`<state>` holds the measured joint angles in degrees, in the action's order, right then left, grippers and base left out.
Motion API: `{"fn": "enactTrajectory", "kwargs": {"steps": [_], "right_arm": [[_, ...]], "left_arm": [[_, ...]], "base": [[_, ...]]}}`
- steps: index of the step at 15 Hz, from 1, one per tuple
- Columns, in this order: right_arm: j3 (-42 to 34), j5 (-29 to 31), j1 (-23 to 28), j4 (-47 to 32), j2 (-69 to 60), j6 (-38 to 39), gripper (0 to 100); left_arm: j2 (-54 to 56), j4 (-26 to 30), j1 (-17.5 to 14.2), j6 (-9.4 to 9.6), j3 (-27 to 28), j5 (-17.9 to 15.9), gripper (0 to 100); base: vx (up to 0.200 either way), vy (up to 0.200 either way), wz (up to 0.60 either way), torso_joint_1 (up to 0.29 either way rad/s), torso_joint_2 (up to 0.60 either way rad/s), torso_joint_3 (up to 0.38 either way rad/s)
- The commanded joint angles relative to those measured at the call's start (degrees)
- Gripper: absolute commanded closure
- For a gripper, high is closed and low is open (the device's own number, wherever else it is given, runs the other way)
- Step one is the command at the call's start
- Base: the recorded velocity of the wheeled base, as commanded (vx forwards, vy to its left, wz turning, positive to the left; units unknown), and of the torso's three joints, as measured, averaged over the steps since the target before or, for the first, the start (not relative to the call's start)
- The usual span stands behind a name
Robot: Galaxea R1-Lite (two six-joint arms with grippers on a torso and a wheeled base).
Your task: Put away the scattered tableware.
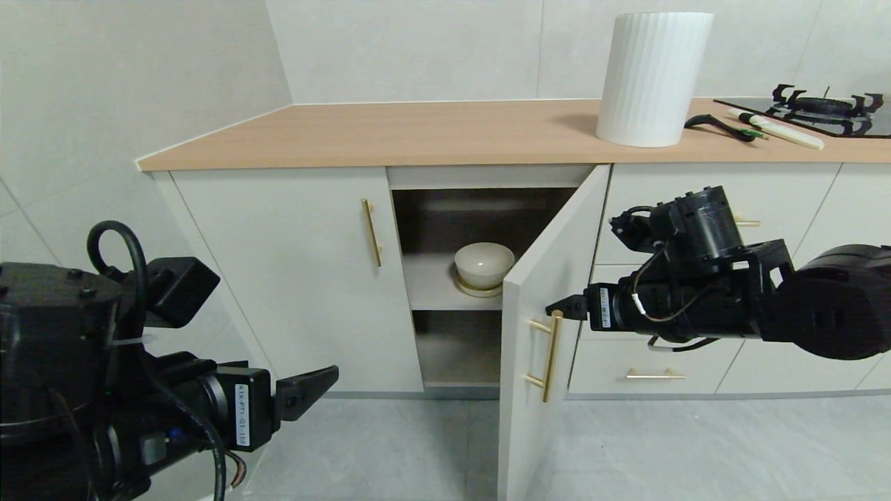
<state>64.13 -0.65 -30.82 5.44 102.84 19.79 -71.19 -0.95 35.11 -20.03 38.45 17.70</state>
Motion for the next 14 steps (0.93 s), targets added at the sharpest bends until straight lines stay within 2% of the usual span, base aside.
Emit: {"fn": "enactTrajectory", "kwargs": {"steps": [1,7,9,14], "right_arm": [[2.93,-0.41,-0.56,-0.08,3.07,-0.71,0],[8.29,-2.34,-2.32,0.1,6.58,-3.17,0],[8.38,-2.43,-3.02,0.45,7.46,-2.82,0],[9.69,-2.08,-3.99,2.74,9.4,0.08,0]], "left_arm": [[0.35,-0.02,-0.04,-0.01,0.22,0.05,0],[0.97,-0.02,-0.3,-0.01,0.4,-0.03,0],[0.53,-2.92,-0.83,-0.01,-0.13,0.14,0],[0.18,-3.27,-0.83,-0.01,-0.13,1.2,0]], "base": [[0.0,0.0,0.0,0.0,0.0,0.0],[0.0,0.0,0.0,0.0,0.0,0.0],[0.0,0.0,0.0,0.0,0.0,0.0],[0.0,0.0,0.0,0.0,0.0,0.0]]}}
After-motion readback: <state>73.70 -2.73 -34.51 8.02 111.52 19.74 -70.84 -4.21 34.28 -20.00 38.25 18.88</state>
